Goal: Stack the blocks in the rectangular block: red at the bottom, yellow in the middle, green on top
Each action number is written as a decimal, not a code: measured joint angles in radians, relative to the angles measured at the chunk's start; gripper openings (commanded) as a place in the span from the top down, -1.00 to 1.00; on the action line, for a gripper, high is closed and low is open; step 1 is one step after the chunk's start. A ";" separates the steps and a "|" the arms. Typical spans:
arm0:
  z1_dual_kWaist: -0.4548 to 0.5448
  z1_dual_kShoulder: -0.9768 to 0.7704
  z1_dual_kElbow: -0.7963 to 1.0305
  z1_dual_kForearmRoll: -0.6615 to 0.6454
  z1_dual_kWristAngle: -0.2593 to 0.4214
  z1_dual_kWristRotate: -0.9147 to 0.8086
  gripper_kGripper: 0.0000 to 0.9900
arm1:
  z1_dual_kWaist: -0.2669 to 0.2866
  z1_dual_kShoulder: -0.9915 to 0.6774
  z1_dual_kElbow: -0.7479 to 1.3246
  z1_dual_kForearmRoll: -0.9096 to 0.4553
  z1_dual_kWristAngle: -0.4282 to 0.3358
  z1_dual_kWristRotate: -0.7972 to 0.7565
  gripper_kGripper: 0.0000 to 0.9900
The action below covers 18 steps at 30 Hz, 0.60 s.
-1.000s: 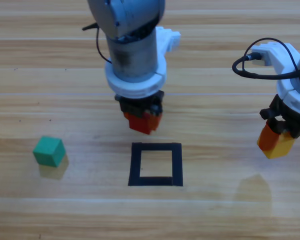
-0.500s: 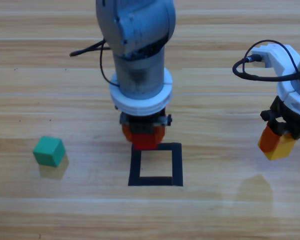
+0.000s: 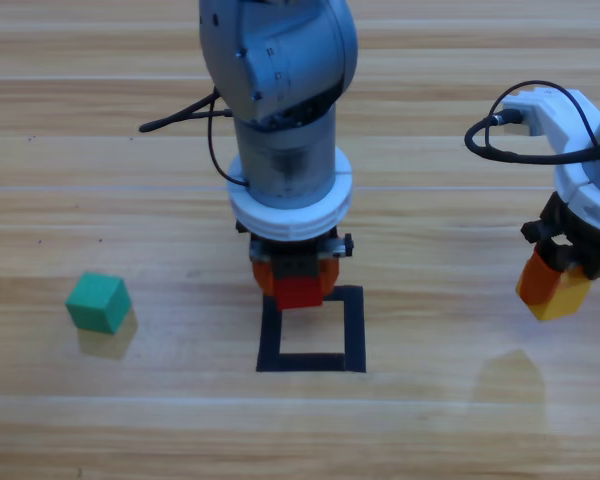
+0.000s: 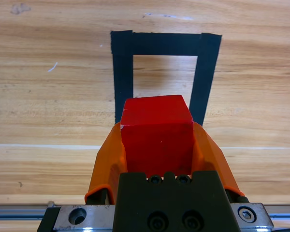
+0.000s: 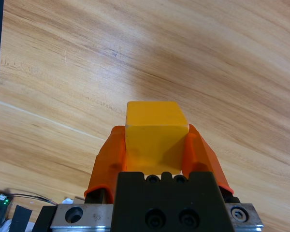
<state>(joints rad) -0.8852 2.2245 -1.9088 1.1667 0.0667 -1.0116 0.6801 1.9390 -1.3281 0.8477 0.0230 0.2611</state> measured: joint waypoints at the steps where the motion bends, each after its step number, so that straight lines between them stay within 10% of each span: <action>1: -0.001 0.000 0.000 -0.005 0.000 0.000 1.00 | 0.000 0.000 0.000 0.000 0.000 0.000 1.00; 18: -0.018 0.072 0.002 -0.083 0.002 0.005 1.00 | 0.000 0.000 0.000 0.000 0.000 0.000 1.00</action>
<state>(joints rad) -0.9035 2.2968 -1.9067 1.0839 0.0686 -1.0062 0.6801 1.9392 -1.3280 0.8477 0.0230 0.2611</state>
